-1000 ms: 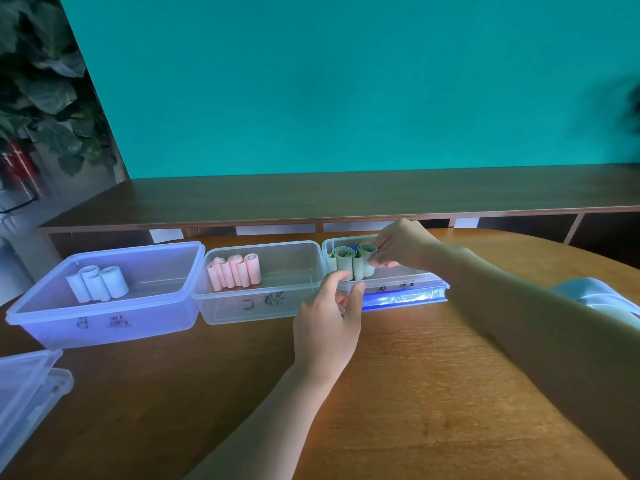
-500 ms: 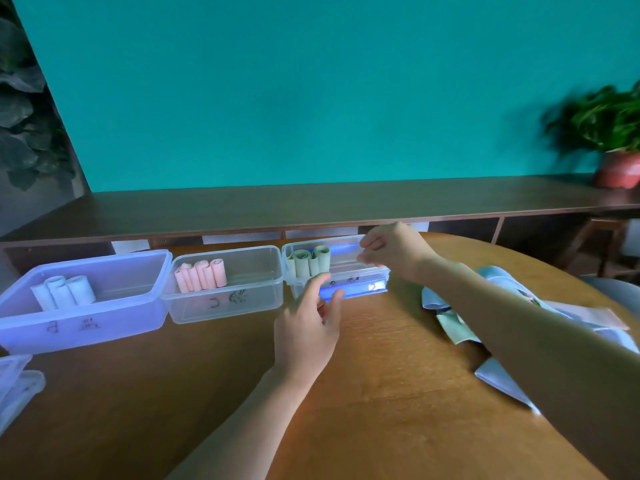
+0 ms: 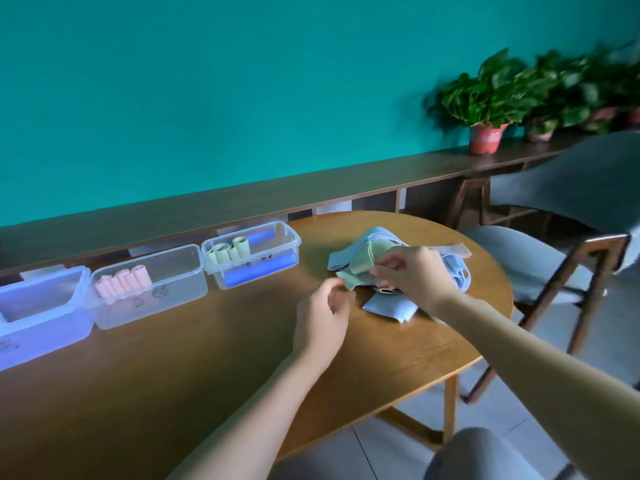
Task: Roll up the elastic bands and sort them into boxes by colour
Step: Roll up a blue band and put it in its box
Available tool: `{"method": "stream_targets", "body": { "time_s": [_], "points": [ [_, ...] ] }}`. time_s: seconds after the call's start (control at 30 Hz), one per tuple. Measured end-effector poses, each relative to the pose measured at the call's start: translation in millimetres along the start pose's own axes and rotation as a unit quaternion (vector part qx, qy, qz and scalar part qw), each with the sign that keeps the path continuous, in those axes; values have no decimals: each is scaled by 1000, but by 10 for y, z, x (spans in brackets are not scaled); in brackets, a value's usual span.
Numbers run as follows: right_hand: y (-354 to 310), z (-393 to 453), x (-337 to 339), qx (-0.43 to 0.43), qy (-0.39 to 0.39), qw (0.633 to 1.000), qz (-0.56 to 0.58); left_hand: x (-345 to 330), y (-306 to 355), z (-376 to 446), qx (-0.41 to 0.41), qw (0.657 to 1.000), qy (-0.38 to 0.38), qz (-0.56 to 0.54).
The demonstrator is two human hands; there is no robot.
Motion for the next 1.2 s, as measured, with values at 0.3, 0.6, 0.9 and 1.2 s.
{"method": "stream_targets", "body": {
  "time_s": [0.3, 0.6, 0.9, 1.2],
  "points": [
    [342, -395, 195, 37, 19, 999, -1, -584, 172, -49, -7, 991, -121, 65],
    [282, -526, 49, 112, 19, 992, -46, -630, 22, -16, 129, 988, -88, -3],
    [220, -485, 118, 65, 2, 998, 2, 174, 394, 108, 80, 988, 74, -113],
    [-277, -410, 229, 67, -3, 998, 6, 1008, 1057, 500, -20, 991, 130, -38]
  ]
}}
Point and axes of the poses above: each hand's wrist, its own z-axis towards the middle knuckle, its own x-axis out of the back of the hand, y = z × x, the point moved 9 cm from there along z, towards the middle knuckle, and after that the axes turned 4 degrees about -x, right-handed, at the moved point
